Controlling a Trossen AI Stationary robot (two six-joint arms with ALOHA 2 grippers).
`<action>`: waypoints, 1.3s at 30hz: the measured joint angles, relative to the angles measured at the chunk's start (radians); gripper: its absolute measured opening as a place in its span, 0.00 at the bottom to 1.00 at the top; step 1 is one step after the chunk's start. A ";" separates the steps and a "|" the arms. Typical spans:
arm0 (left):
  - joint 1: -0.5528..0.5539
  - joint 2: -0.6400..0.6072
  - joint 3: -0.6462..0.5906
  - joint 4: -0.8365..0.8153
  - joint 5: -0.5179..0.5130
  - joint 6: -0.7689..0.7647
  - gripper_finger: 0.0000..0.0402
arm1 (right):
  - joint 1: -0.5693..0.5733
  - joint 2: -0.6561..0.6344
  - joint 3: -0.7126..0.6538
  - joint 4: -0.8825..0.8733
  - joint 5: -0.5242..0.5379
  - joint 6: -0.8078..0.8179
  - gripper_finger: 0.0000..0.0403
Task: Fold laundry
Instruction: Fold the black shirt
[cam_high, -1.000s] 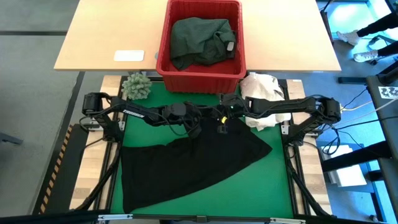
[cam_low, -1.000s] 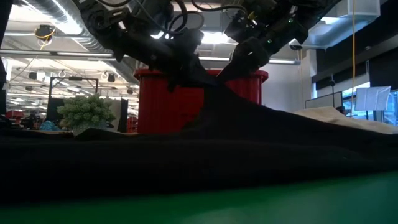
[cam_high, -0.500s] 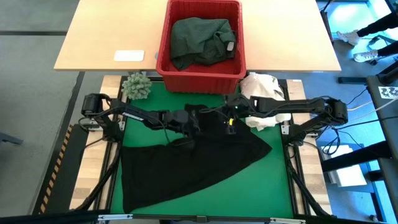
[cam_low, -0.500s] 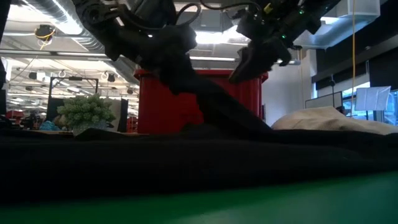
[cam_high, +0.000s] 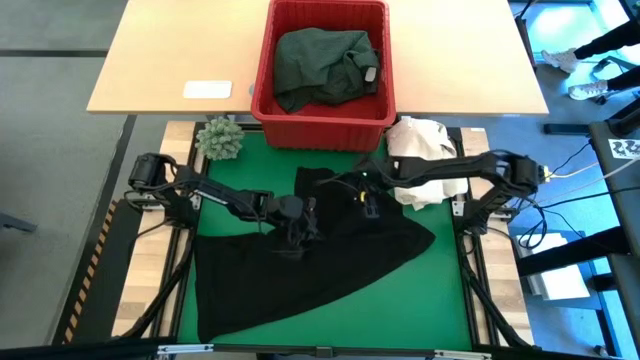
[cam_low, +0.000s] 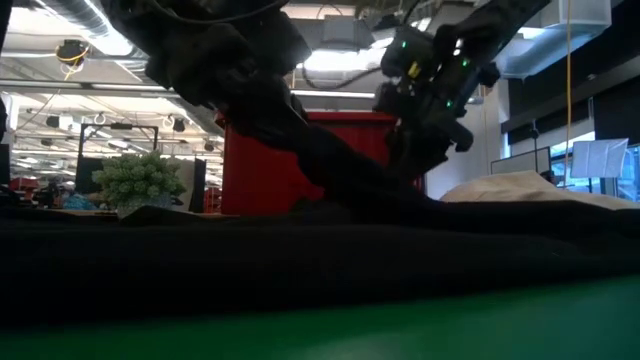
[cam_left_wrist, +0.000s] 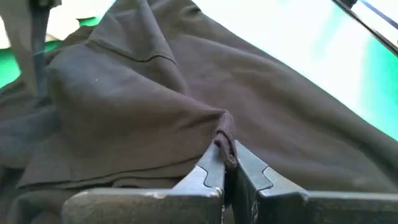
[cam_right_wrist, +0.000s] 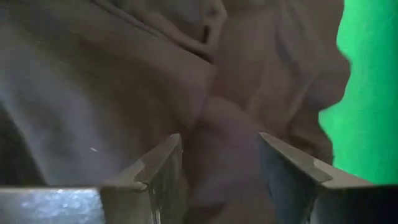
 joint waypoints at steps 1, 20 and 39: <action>-0.005 0.000 0.000 -0.001 -0.001 0.000 0.00 | -0.014 0.005 0.000 -0.005 -0.017 0.000 0.51; -0.019 0.000 -0.001 -0.057 -0.010 -0.026 0.00 | -0.106 0.031 -0.011 -0.130 -0.359 0.116 0.51; -0.019 0.000 -0.001 -0.064 -0.012 -0.026 0.00 | -0.107 0.141 0.006 -0.068 -0.343 0.129 0.32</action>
